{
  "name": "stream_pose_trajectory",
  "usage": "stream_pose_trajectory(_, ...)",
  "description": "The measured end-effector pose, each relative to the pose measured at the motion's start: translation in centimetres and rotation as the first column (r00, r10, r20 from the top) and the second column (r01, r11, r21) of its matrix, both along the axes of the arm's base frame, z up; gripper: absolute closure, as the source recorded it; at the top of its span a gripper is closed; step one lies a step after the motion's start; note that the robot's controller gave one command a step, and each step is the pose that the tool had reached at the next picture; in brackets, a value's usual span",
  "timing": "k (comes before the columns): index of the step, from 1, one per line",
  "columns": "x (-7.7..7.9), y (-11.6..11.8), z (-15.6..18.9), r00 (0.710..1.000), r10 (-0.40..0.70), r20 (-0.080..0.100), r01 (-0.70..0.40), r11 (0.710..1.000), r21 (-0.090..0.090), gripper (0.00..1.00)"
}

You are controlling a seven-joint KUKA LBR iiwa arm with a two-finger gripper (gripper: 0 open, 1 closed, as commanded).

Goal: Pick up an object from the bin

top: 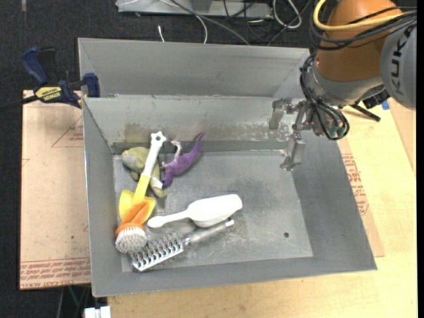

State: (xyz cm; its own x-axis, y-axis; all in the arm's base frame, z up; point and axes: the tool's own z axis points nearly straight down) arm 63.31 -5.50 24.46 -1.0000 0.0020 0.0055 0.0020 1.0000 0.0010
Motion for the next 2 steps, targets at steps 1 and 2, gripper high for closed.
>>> stream_pose_trajectory(1,0.1,0.1,0.5,1.0,0.002,0.008,-0.002,1.0,-0.001,0.0)
stream_pose_trajectory(2,-1.0,6.3,-13.1,0.953,0.303,0.01,-0.303,0.953,-0.001,0.0)
